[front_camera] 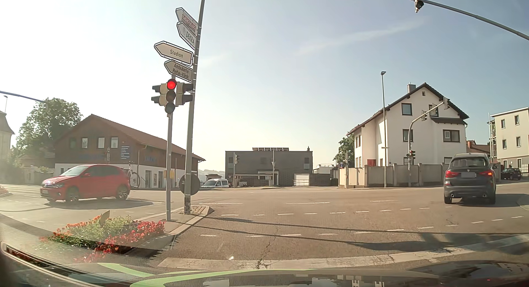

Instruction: Follow the waypoints while adhering to traffic rules and regulations

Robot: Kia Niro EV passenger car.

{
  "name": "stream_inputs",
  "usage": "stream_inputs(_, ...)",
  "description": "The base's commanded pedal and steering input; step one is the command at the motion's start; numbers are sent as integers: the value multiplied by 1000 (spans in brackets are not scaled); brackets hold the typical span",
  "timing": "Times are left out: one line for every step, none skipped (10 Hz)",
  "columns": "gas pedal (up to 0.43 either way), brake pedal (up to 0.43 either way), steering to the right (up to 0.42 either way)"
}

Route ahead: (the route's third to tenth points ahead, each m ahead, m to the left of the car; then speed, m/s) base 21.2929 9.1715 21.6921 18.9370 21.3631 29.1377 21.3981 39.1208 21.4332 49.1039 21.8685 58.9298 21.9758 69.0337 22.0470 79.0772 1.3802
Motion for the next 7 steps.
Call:
stream_inputs(0, 207, 8)
stream_inputs(0, 213, 8)
stream_inputs(0, 213, 8)
stream_inputs(0, 220, 8)
stream_inputs(0, 226, 8)
stream_inputs(0, 226, 7)
stream_inputs(0, 232, 7)
